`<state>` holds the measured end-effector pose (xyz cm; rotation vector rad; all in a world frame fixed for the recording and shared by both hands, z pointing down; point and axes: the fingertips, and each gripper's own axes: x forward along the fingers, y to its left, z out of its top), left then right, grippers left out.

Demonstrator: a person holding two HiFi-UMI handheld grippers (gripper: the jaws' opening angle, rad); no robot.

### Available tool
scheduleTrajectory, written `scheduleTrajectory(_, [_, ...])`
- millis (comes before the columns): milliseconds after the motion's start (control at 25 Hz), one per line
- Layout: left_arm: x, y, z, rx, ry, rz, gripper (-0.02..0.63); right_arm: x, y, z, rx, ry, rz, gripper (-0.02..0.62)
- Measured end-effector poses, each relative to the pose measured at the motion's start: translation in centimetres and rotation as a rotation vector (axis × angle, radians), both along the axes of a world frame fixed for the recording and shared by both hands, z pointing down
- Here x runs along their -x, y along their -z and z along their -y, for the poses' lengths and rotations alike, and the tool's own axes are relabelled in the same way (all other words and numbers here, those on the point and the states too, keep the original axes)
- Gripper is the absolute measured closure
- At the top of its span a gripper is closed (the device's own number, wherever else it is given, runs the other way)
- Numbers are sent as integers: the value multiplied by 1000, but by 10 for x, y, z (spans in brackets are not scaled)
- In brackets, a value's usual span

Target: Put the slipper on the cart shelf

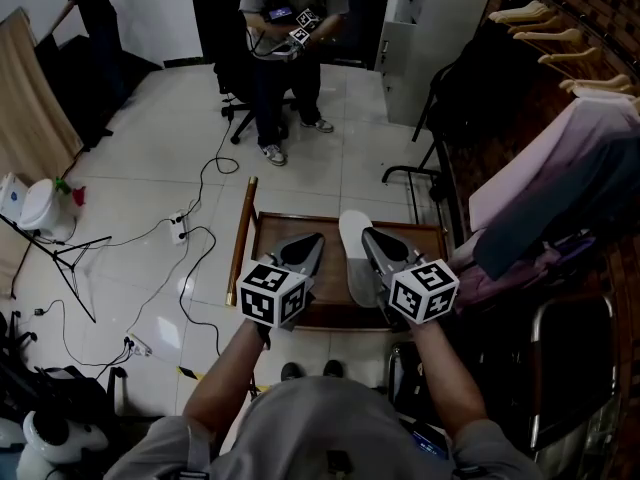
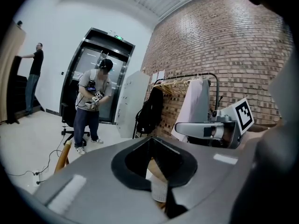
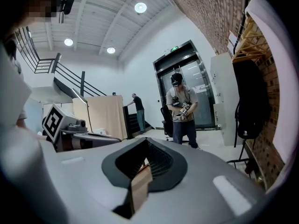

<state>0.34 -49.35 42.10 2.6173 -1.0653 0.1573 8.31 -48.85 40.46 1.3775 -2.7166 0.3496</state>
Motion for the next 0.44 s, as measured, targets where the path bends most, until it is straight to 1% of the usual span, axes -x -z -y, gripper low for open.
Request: scheduleTrajectory(440, [1, -2, 3, 2, 3, 3, 599, 2, -1, 3, 2, 4, 11, 595])
